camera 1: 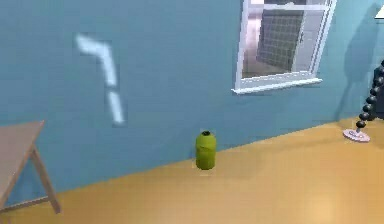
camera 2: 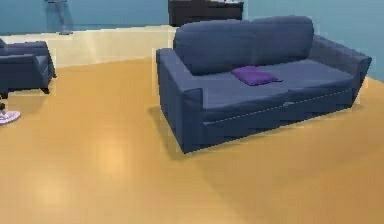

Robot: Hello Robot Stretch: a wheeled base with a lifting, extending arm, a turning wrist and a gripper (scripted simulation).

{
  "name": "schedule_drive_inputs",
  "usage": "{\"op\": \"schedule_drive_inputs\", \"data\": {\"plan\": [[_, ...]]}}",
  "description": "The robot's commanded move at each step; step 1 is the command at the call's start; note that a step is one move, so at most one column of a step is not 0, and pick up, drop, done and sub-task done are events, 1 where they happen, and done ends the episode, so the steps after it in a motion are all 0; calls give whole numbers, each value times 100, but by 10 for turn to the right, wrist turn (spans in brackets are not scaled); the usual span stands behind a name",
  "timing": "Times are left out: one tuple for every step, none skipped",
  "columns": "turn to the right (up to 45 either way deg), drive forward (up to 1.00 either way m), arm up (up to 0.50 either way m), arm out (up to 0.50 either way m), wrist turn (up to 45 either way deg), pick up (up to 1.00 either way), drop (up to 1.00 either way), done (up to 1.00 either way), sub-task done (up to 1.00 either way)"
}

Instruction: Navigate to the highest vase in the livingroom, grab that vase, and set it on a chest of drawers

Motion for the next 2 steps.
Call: {"op": "schedule_drive_inputs", "data": {"plan": [[210,0,0,0,0,0,0,0,0],[0,10,0,0,0,0,0,0,0]]}}
